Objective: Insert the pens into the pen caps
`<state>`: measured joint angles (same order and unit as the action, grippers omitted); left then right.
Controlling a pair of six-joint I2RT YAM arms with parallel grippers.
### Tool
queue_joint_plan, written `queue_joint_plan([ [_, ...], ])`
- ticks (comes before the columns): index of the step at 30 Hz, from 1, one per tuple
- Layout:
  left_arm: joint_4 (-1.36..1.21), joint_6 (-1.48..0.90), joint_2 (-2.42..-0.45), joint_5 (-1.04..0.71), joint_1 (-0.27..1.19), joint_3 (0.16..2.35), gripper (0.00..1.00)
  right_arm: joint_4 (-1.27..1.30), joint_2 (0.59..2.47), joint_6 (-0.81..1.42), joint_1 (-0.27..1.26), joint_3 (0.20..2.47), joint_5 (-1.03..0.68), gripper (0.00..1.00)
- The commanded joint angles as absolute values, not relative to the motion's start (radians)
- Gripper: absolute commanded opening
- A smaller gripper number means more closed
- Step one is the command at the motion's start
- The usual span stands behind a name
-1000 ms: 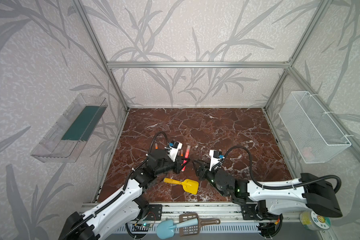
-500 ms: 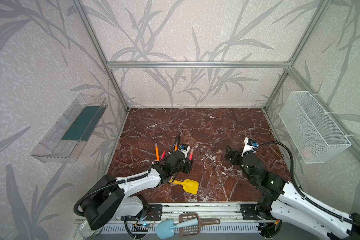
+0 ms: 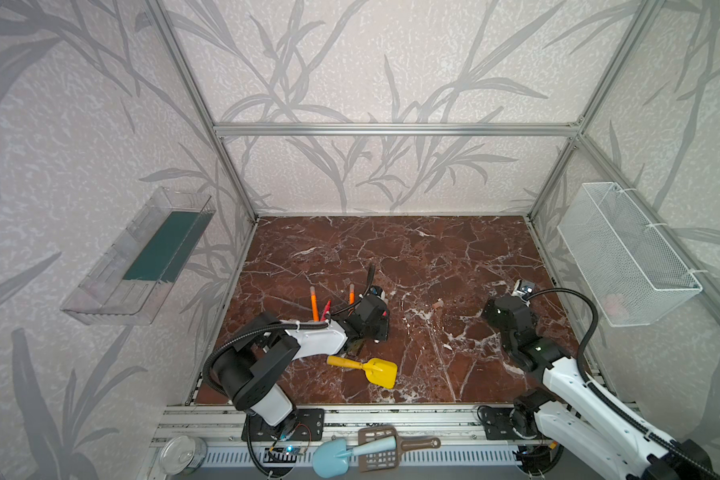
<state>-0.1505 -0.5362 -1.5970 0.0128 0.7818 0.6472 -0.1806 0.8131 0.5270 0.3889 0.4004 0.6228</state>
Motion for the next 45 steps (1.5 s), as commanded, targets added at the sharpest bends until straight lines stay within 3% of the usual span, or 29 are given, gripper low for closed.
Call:
queue_joint_plan([
  [1, -0.135, -0.554, -1.593, 0.041, 0.784, 0.671, 0.14, -0.100, 0.772, 0.517, 0.385, 0.378, 0.629, 0.91],
  [11, -0.025, -0.515, -1.451, 0.099, 0.781, 0.692, 0.45, -0.057, 0.758, 0.494, 0.385, 0.356, 0.584, 0.91],
  [17, 0.073, -0.488, -1.253, 0.236, 0.781, 0.668, 0.55, -0.066, 0.756, 0.494, 0.385, 0.358, 0.578, 0.91],
  [21, 0.144, -0.490, -1.089, 0.346, 0.755, 0.616, 0.55, -0.068, 0.735, 0.496, 0.386, 0.349, 0.580, 0.91],
  [27, 0.193, -0.536, -0.959, 0.373, 0.620, 0.505, 0.58, -0.067, 0.711, 0.494, 0.385, 0.338, 0.575, 0.91],
  [31, 0.179, -0.572, -1.001, 0.334, 0.548, 0.464, 0.57, -0.067, 0.710, 0.493, 0.385, 0.337, 0.572, 0.91],
  [45, 0.145, -0.631, -1.192, 0.382, 0.531, 0.497, 0.55, -0.066, 0.704, 0.491, 0.385, 0.334, 0.565, 0.91],
])
